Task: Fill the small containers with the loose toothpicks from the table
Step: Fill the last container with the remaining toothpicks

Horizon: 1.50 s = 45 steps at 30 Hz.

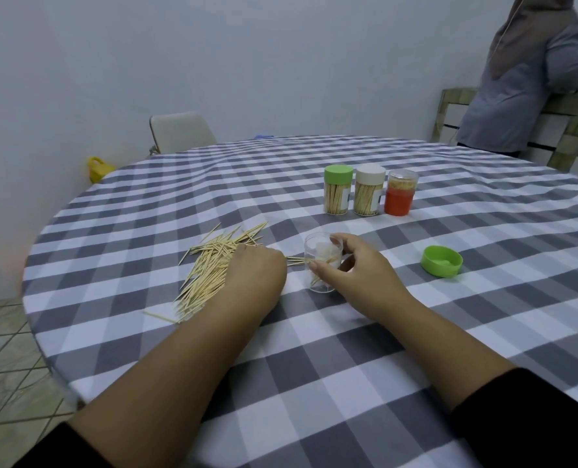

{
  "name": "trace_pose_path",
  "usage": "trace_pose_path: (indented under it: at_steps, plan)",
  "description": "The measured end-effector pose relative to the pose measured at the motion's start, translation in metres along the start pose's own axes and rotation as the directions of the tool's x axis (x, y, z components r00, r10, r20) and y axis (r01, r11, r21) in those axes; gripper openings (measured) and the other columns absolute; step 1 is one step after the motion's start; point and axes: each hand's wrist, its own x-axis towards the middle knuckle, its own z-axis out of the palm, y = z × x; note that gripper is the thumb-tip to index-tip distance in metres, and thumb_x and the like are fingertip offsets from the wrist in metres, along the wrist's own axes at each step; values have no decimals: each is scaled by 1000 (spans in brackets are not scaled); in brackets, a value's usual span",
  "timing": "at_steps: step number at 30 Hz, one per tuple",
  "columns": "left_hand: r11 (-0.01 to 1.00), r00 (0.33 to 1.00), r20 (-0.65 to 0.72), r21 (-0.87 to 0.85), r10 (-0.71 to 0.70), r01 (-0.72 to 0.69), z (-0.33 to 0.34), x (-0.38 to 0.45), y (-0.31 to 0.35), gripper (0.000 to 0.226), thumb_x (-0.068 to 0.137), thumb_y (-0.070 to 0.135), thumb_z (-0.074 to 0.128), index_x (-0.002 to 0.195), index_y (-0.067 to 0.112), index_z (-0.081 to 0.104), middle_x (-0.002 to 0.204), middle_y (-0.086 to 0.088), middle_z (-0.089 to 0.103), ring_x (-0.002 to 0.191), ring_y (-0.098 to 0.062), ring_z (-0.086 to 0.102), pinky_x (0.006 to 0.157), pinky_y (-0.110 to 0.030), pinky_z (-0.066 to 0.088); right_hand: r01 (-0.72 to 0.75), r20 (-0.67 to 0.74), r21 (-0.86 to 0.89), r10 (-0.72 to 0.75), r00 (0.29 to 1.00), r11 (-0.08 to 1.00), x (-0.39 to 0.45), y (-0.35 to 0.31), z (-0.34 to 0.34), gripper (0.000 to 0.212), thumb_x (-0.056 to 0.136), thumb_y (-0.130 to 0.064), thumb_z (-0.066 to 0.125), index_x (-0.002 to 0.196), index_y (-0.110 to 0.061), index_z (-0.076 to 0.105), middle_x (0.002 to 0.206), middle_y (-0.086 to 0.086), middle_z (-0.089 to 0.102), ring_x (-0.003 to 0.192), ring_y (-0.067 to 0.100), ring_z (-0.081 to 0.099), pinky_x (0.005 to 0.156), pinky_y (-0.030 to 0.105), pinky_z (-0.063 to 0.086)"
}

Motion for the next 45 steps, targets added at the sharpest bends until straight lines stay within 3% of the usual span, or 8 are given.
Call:
trace_pose_path:
  at_steps: [7, 17, 19, 21, 24, 31, 39, 45]
  plan:
    - [989, 998, -39, -145, -41, 35, 0, -2, 3, 24, 97, 7, 39, 115, 9, 54, 109, -9, 63, 100, -27, 60, 70, -29, 34, 11, -4, 2, -11, 1000, 1000, -1, -1, 0, 63, 83, -45, 66, 137, -23, 43, 129, -4, 51, 103, 10, 50, 86, 26, 44]
    - [809, 963, -194, -586, -185, 37, -8, 16, -6, 39, 93, 3, 45, 130, 14, 51, 115, -10, 61, 107, -29, 57, 80, -30, 42, 20, -4, 31, -20, 1000, 999, 0, 0, -1, 62, 82, -43, 68, 136, -24, 45, 125, -5, 53, 101, 10, 52, 82, 22, 41]
    - [572, 931, -187, -819, -315, 29, -16, 21, -7, 33, 99, 14, 47, 131, 16, 56, 117, -8, 65, 108, -24, 59, 90, -32, 47, 17, 7, 32, -17, 1000, 999, 0, 0, -1, 62, 82, -44, 67, 136, -24, 44, 125, -5, 53, 102, 10, 52, 83, 23, 42]
    - [167, 898, -106, -985, -427, -37, -25, 25, -6, 31, 98, 23, 52, 127, 17, 60, 108, 0, 70, 106, -16, 62, 93, -31, 49, 18, 14, 35, -19, 1000, 999, 1, 0, -1, 63, 82, -45, 66, 137, -24, 43, 126, -5, 52, 102, 9, 51, 83, 23, 42]
    - [-315, 866, 56, -941, -497, -120, -34, 29, -3, 31, 93, 13, 59, 124, 11, 62, 90, 10, 69, 94, -11, 67, 85, -25, 53, 16, 27, 34, -17, 999, 999, 1, 0, -1, 63, 83, -45, 65, 138, -25, 41, 128, -5, 51, 104, 9, 51, 84, 23, 44]
    - [-716, 857, 189, -649, -479, -257, -40, 29, -5, 27, 91, 1, 57, 117, 2, 63, 93, 0, 70, 88, -14, 69, 80, -25, 56, 12, 51, 25, -13, 999, 1000, 1, -1, -1, 63, 85, -45, 63, 140, -25, 38, 135, -4, 47, 112, 10, 48, 91, 27, 46]
    - [-749, 970, 134, -659, -201, -64, -43, 23, 11, 19, 90, -3, 53, 100, 7, 65, 84, 0, 72, 78, -13, 70, 74, -26, 59, 19, 51, 38, -21, 998, 999, 1, -3, -1, 60, 85, -44, 64, 137, -26, 41, 127, -6, 51, 100, 6, 50, 77, 18, 45]
    - [-584, 981, 73, -810, -178, -46, -39, 21, 16, 21, 89, -3, 56, 94, 14, 68, 79, 5, 74, 83, -11, 70, 71, -25, 57, 30, 35, 34, -31, 999, 999, 0, -3, -2, 56, 85, -43, 63, 135, -27, 43, 122, -7, 52, 94, 4, 49, 72, 15, 42]
